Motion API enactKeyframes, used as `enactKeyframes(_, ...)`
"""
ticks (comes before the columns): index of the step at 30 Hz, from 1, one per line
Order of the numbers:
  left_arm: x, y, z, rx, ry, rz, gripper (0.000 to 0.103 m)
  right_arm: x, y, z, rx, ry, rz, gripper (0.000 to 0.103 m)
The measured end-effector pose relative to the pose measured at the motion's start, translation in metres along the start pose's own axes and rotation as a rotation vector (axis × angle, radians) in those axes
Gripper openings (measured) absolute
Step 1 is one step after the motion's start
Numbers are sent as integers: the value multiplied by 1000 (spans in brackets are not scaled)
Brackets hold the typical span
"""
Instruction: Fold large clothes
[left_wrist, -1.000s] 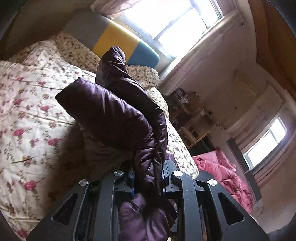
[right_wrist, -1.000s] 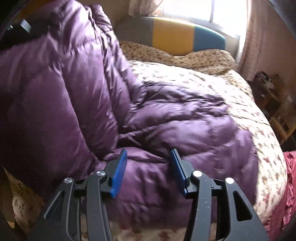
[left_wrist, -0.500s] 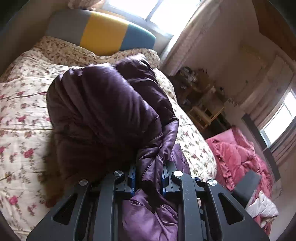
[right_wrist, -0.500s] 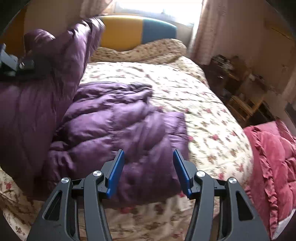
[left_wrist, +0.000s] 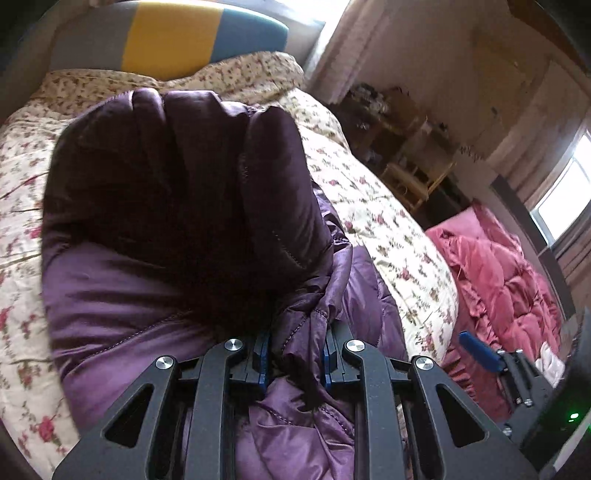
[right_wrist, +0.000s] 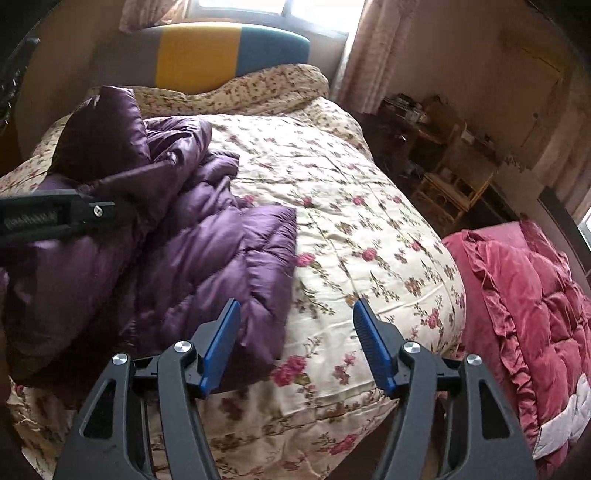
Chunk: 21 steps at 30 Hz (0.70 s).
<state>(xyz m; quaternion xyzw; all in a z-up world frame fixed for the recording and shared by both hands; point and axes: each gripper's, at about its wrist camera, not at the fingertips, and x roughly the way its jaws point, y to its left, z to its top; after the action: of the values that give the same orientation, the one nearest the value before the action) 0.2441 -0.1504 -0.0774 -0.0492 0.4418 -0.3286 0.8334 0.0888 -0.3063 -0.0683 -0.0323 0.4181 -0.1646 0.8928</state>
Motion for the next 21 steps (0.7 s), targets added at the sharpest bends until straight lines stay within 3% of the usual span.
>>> enactKeyframes(7, 29, -10, -4, 40, 52, -14, 19, 14, -12, -4, 35, 45, -11, 63)
enactKeyframes(11, 12, -7, -2, 21, 35, -59, 32, 14, -12, -3, 41, 45, -7, 63)
enactKeyframes(13, -3, -7, -2, 26, 4, -76, 53, 12, -9, -3, 41, 43, -3, 63)
enactKeyframes(14, -9, -9, -2, 30, -12, -77, 58, 12, -8, -3, 41, 41, -1, 63)
enactKeyframes(21, -54, -6, -7, 43, -102, -38, 59, -1, 4, -3, 25, 23, 5, 63)
